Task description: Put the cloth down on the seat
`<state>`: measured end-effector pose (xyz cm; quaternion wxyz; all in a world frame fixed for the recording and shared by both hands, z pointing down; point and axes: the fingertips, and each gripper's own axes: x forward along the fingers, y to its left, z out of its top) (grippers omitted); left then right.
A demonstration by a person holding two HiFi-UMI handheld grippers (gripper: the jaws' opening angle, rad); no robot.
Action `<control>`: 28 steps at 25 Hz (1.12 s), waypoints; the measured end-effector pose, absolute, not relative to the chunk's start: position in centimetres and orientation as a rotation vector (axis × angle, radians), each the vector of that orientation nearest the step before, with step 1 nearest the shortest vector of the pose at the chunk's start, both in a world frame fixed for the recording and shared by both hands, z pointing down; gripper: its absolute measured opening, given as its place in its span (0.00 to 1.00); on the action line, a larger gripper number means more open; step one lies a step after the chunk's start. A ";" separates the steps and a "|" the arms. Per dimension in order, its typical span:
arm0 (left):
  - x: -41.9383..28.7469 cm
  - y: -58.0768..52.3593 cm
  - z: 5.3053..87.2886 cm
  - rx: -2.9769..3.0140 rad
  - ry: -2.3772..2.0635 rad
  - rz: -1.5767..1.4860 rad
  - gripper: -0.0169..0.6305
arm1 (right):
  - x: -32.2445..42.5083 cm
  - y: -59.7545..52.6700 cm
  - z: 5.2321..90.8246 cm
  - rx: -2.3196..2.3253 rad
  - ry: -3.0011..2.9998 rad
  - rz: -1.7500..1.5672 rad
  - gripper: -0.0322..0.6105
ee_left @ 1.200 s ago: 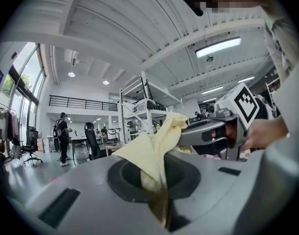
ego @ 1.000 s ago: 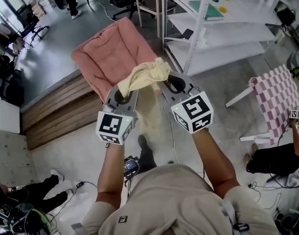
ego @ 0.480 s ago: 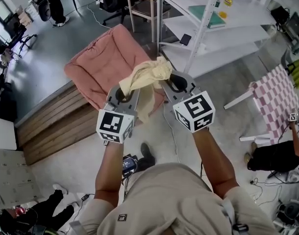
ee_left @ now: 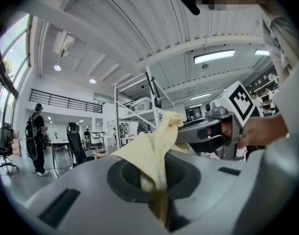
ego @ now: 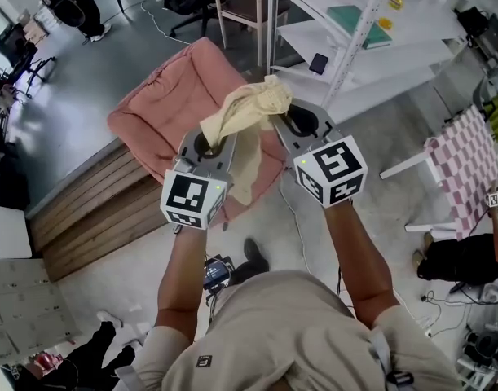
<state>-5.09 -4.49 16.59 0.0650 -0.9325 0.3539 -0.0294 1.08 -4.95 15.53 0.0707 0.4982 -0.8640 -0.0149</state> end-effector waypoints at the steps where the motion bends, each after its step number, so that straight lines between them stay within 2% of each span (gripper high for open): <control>1: -5.3 -5.2 16.4 -2.814 1.060 -0.087 0.07 | 0.8 -5.7 15.3 1.505 -2.597 -0.048 0.10; 16: -6.1 -15.4 17.3 -2.830 1.002 -0.105 0.07 | -0.1 -15.9 15.3 1.571 -2.539 -0.105 0.10; 28: -4.7 -26.5 25.9 -2.846 1.070 -0.289 0.07 | 1.6 -27.2 24.0 1.524 -2.527 -0.011 0.11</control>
